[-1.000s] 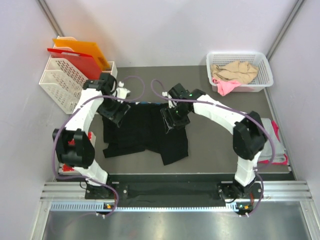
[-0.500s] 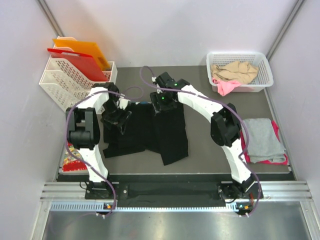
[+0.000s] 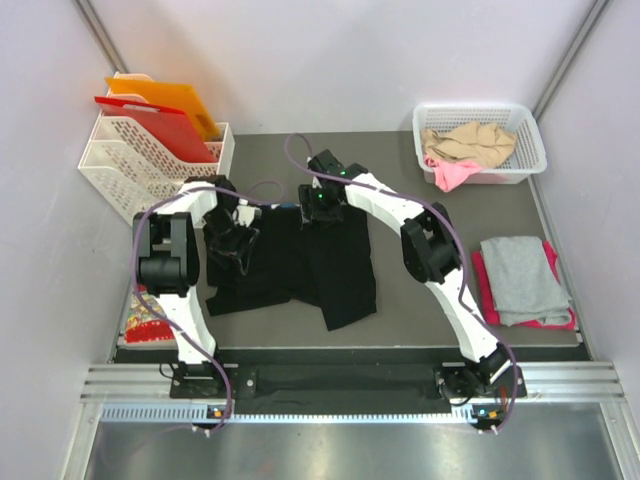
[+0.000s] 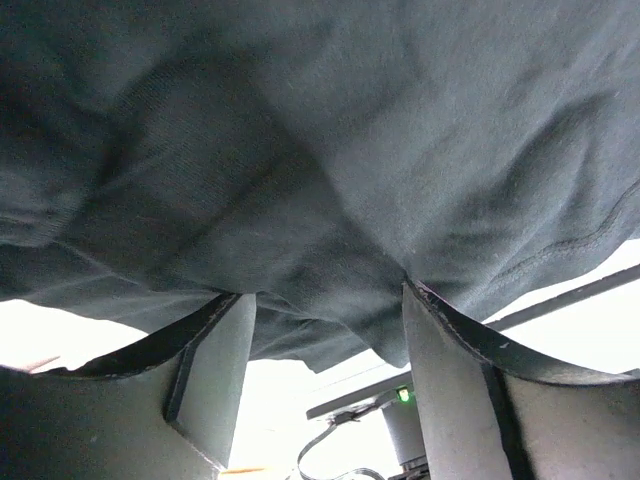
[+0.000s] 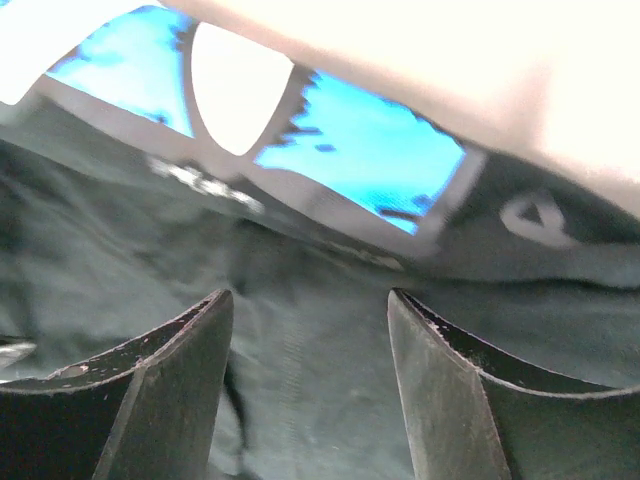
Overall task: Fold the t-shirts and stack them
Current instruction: Flatten out the tshirt
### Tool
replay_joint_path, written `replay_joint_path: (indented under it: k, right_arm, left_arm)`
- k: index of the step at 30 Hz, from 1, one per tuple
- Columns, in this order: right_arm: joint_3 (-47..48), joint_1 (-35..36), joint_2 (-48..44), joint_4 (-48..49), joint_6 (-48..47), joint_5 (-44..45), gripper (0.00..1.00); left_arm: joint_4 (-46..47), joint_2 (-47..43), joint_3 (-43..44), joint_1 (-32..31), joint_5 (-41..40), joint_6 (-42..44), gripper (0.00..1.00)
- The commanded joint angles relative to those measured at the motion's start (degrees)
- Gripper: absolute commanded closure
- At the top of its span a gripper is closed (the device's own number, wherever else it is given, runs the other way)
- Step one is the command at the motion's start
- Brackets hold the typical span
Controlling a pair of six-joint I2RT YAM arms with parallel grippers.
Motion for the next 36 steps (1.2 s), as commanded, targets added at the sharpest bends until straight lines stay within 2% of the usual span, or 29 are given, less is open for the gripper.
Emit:
replay_joint_path:
  k: [1, 4, 7, 14, 17, 18, 19, 24, 28, 32, 36]
  right_arm:
    - [5.6, -0.5, 1.6, 3.4, 3.6, -2.7, 0.37]
    - [6.2, -0.4, 2.3, 4.7, 4.4, -3.2, 0.38]
    - [6.2, -0.3, 2.5, 4.9, 5.0, -3.5, 0.45]
    - [5.5, 0.0, 4.4, 4.0, 4.8, -3.7, 0.58]
    - [4.7, 0.1, 4.5, 3.5, 4.2, -2.8, 0.73]
    - [4.6, 0.1, 4.5, 3.4, 4.3, -2.1, 0.9]
    - [4.5, 0.1, 4.2, 3.0, 4.1, -1.8, 1.0]
    - [4.2, 0.7, -1.1, -0.1, 1.2, 1.2, 1.0]
    - [0.4, 1.0, -14.2, -2.9, -2.4, 4.7, 1.0]
    - [-9.0, 1.0, -27.2, -6.5, -5.4, 8.1, 1.0]
    - [-17.9, 0.9, -38.8, -10.3, -5.8, 10.0, 1.0]
  left_arm:
    - [0.9, -4.1, -2.6, 0.0, 1.0, 0.8, 0.36]
    - [1.5, -5.6, -3.8, 0.0, 0.6, 1.2, 0.41]
    - [1.6, -5.9, -4.4, 0.0, 0.6, 1.6, 0.55]
    - [1.5, -6.0, -4.1, 0.0, 1.1, 1.7, 0.61]
    - [1.1, -6.1, -3.8, 0.0, 0.8, 2.2, 0.64]
    - [1.1, -6.2, -3.7, 0.0, 0.6, 2.3, 0.64]
    - [1.1, -6.6, -3.7, 0.0, 0.6, 2.3, 0.66]
    - [0.6, -7.5, -3.7, 0.1, 0.1, 3.0, 0.71]
    - [-0.3, -8.5, -2.6, 0.3, 0.3, 3.6, 0.81]
    - [-1.9, -9.2, -0.1, 0.4, 1.1, 3.8, 0.98]
    - [-4.0, -9.6, 3.5, 2.0, 1.4, 3.8, 1.0]
